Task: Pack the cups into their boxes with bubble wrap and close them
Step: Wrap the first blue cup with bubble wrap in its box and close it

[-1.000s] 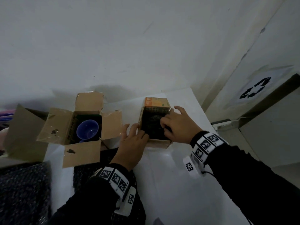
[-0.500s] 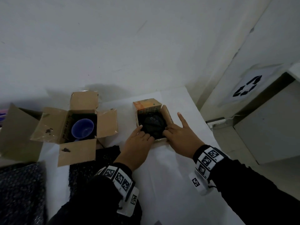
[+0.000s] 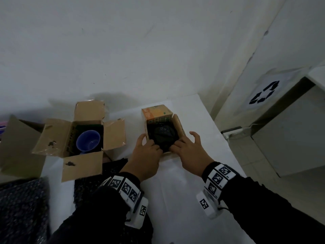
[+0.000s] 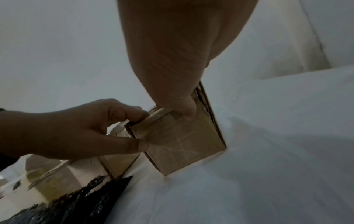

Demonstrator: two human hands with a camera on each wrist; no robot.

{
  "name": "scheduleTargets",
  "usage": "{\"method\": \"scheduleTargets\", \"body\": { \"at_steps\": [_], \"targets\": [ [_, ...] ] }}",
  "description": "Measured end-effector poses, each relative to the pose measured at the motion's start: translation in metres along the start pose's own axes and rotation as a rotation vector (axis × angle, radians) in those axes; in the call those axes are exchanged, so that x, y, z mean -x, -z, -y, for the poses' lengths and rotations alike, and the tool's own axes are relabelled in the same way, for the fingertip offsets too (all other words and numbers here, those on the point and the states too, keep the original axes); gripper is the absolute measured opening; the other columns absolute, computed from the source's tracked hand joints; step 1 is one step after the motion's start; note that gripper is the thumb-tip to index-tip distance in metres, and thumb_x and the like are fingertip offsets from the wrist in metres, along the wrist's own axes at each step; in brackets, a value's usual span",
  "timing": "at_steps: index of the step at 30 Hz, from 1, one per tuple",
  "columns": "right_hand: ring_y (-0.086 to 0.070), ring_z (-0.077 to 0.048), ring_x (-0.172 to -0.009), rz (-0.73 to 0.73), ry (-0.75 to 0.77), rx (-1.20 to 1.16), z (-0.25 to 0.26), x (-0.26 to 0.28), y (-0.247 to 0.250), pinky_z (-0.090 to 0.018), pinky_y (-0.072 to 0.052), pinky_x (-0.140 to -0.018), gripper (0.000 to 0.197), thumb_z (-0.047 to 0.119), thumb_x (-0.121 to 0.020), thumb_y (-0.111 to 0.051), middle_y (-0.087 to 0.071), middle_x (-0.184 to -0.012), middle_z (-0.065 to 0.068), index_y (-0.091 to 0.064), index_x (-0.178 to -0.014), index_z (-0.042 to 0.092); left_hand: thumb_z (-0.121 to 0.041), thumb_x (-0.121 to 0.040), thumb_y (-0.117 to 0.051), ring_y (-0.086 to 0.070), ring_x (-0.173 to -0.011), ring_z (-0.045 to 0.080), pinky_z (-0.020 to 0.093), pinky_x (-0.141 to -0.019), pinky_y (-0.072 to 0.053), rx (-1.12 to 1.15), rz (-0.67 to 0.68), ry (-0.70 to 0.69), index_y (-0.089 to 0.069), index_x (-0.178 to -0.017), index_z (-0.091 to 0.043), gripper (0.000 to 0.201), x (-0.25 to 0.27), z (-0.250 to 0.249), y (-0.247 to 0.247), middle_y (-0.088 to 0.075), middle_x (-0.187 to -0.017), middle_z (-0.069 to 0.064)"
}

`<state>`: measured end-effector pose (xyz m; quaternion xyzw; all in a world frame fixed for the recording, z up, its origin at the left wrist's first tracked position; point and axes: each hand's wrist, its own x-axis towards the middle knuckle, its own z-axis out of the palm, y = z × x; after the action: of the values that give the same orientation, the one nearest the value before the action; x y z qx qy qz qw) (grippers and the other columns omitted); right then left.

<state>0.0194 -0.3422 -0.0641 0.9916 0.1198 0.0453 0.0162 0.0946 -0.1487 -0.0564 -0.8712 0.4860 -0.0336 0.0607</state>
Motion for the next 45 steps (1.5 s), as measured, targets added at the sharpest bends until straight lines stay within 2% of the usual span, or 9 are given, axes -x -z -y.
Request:
{"method": "scheduleTargets", "body": {
  "at_steps": [7,13,17,20,26,32,39,42,45],
  "targets": [
    [-0.041,-0.024,-0.122,0.287,-0.066,0.023,0.007,-0.017,0.032,-0.052,-0.006,-0.104,0.044,0.006,-0.079,-0.050,-0.063,-0.104,0.006,-0.063,-0.115,0.028,-0.030,-0.072,-0.065,-0.054,-0.088,0.024,0.051,-0.098,-0.032,-0.090,0.029,-0.064,-0.070,-0.070,-0.024,0.008,-0.012,0.006,0.012,-0.065,-0.067,-0.010],
    [-0.065,-0.026,-0.087,0.333,-0.098,0.026,0.006,-0.014,0.027,-0.056,0.015,-0.115,0.027,0.014,-0.082,-0.046,-0.066,-0.082,0.000,-0.051,-0.109,0.016,-0.029,-0.072,-0.068,-0.065,-0.096,0.019,0.055,-0.116,-0.006,-0.019,0.049,-0.075,-0.068,-0.102,-0.025,0.030,0.001,0.010,0.003,-0.071,-0.091,-0.008],
    [-0.063,-0.024,-0.085,0.389,-0.076,-0.049,0.008,-0.031,0.050,-0.060,0.008,-0.116,0.018,0.018,-0.083,-0.048,-0.060,-0.077,0.003,-0.055,-0.099,0.017,-0.044,-0.075,-0.045,-0.064,-0.080,0.015,0.060,-0.112,-0.023,0.208,-0.103,-0.010,-0.067,-0.081,-0.028,0.028,-0.005,0.017,0.017,-0.066,-0.073,-0.011],
    [-0.060,-0.024,-0.101,0.209,-0.145,-0.150,-0.007,-0.052,0.056,-0.053,-0.003,-0.118,0.021,0.019,-0.083,-0.053,-0.063,-0.100,-0.001,-0.056,-0.104,0.018,-0.043,-0.081,-0.041,-0.061,-0.091,0.022,0.049,-0.106,-0.029,0.195,-0.228,0.174,-0.063,-0.082,-0.025,0.028,-0.018,0.031,0.022,-0.066,-0.084,-0.006],
    [-0.003,-0.020,-0.150,0.376,-0.134,-0.086,-0.022,-0.077,0.035,-0.070,0.021,-0.103,0.078,0.043,-0.082,-0.066,-0.035,-0.154,0.000,-0.031,-0.148,0.021,-0.071,-0.078,-0.036,-0.011,-0.148,0.032,0.070,-0.105,0.018,-0.036,0.201,0.248,-0.047,-0.138,-0.032,0.072,-0.043,0.044,0.007,-0.041,-0.148,-0.009],
    [-0.018,-0.028,-0.142,0.411,-0.147,-0.069,-0.018,-0.091,0.035,-0.062,-0.005,-0.111,0.085,0.037,-0.076,-0.069,-0.038,-0.149,-0.004,-0.024,-0.147,0.023,-0.080,-0.071,-0.033,-0.003,-0.149,0.031,0.070,-0.099,0.028,-0.003,0.283,0.222,-0.039,-0.143,-0.037,0.084,-0.059,0.051,0.009,-0.048,-0.143,-0.014],
    [-0.027,-0.034,-0.136,0.526,-0.176,-0.041,-0.011,-0.109,0.027,-0.059,-0.012,-0.110,0.077,0.050,-0.072,-0.068,-0.043,-0.141,-0.006,-0.038,-0.137,0.023,-0.083,-0.070,-0.031,-0.010,-0.147,0.031,0.066,-0.105,0.023,0.010,0.264,0.198,-0.036,-0.145,-0.036,0.089,-0.053,0.051,0.012,-0.045,-0.146,-0.012],
    [-0.037,-0.028,-0.127,0.494,-0.212,-0.212,-0.023,-0.111,0.040,-0.053,-0.017,-0.105,0.065,0.046,-0.070,-0.070,-0.052,-0.127,-0.002,-0.047,-0.129,0.029,-0.082,-0.074,-0.034,-0.043,-0.129,0.023,0.051,-0.112,-0.018,0.132,-0.019,0.178,-0.067,-0.105,-0.030,0.069,-0.042,0.063,0.016,-0.065,-0.118,-0.010],
    [-0.050,-0.021,-0.111,0.111,-0.485,-0.586,-0.040,-0.110,0.041,-0.038,-0.027,-0.091,0.038,0.039,-0.072,-0.071,-0.058,-0.111,0.004,-0.057,-0.107,0.033,-0.066,-0.086,-0.043,-0.055,-0.097,0.022,0.040,-0.082,-0.045,0.345,-0.282,0.337,-0.063,-0.089,-0.025,0.046,-0.035,0.076,0.010,-0.064,-0.099,-0.004]
  ]
}}
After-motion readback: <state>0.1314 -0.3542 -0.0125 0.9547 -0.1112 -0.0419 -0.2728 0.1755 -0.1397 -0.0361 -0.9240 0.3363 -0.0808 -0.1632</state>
